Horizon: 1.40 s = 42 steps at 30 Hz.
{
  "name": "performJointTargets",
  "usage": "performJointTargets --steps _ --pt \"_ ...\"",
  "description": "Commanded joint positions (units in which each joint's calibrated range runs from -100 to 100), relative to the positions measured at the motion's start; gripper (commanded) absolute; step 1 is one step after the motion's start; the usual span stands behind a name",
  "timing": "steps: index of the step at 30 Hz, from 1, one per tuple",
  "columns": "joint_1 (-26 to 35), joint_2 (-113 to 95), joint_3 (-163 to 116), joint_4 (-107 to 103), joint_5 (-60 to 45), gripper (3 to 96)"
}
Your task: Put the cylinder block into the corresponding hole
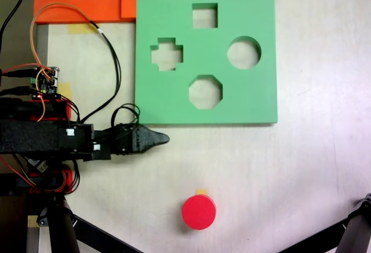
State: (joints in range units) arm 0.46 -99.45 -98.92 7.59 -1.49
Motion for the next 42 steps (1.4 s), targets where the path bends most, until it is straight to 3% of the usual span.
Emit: performJointTargets --steps 1,6,9,18,26,27,31,34,39,42 --pt "-2.0 -0.55 -1.08 7.1 9.52 53.4" --pt "-5.18 -0.55 -1.08 29.15 18.41 51.5" --pt "-5.32 -0.55 -1.08 37.62 28.86 51.7" --pt "-4.93 -0.55 -1.08 39.93 54.95 51.9" --pt "-6.94 -0.55 -1.08 39.55 56.7 49.8" --pt "-7.13 -0.55 -1.08 39.84 56.41 51.8" --pt "-6.94 -0.55 -1.08 45.42 54.9 74.0" --pt "-7.03 16.21 -1.08 60.16 52.41 88.7" --pt "-8.45 57.13 0.52 89.81 52.21 95.4" --pt "-9.28 73.06 5.5 92.41 52.31 95.5"
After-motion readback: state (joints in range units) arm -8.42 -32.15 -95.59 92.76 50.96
